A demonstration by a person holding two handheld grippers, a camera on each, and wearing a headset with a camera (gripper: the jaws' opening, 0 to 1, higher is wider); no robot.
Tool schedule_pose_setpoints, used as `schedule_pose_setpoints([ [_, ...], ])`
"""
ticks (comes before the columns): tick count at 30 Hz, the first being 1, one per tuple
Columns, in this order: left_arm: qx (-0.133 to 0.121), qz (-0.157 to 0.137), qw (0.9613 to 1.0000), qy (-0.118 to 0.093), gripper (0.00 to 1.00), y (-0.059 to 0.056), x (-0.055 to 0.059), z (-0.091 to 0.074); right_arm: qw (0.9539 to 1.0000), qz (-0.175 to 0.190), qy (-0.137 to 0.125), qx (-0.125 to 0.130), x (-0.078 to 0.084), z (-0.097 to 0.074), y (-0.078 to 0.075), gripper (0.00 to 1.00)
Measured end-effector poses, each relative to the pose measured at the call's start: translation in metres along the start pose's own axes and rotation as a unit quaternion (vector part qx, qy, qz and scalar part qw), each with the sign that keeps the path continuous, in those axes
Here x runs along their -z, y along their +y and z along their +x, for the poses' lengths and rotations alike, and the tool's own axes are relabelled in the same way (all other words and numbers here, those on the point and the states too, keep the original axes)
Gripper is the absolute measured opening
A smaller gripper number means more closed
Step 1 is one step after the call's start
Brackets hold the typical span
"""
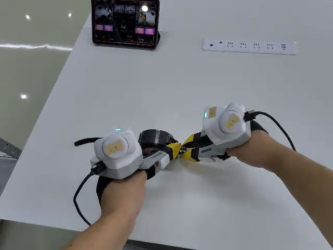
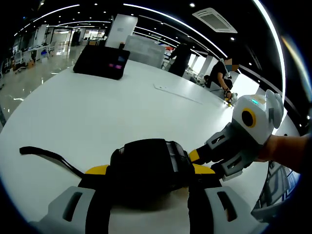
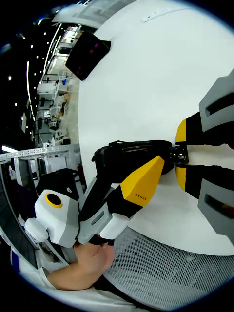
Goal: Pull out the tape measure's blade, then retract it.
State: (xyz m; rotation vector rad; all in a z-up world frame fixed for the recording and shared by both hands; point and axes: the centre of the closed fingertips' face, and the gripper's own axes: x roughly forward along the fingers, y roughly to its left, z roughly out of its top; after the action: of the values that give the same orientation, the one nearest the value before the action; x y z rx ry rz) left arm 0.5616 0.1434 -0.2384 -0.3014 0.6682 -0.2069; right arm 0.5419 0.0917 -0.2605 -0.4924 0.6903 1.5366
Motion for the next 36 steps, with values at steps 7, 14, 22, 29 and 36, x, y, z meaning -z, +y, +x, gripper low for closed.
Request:
schedule_pose_setpoints([
  [7,-0.001,0.007,1.0,0.001,0.59,-0.0016,0.0012,-0.0002,1.0,-0.001,-0.001,0.001,-0.0003,0.0038,0.001,0.11],
  [14,-0.002,0.009,1.0,0.004,0.59,-0.0018,0.0015,0.0004,1.0,0.0,0.001,0.001,0.0002,0.0043,0.0007,0.12],
  [22,-0.007,0.01,0.9999,0.002,0.6,-0.002,0.0015,0.0007,1.0,0.0,0.005,0.004,0.0014,0.0048,-0.0001,0.13],
  [29,-0.007,0.015,0.9998,0.009,0.61,-0.0027,0.0017,0.0006,0.9999,0.009,0.005,0.011,0.003,0.0016,-0.0015,0.18],
  [36,0.0,0.013,0.9997,0.02,0.62,-0.0046,0.0034,0.0015,0.9994,0.024,0.0,0.026,0.0016,-0.0028,-0.0052,0.33],
])
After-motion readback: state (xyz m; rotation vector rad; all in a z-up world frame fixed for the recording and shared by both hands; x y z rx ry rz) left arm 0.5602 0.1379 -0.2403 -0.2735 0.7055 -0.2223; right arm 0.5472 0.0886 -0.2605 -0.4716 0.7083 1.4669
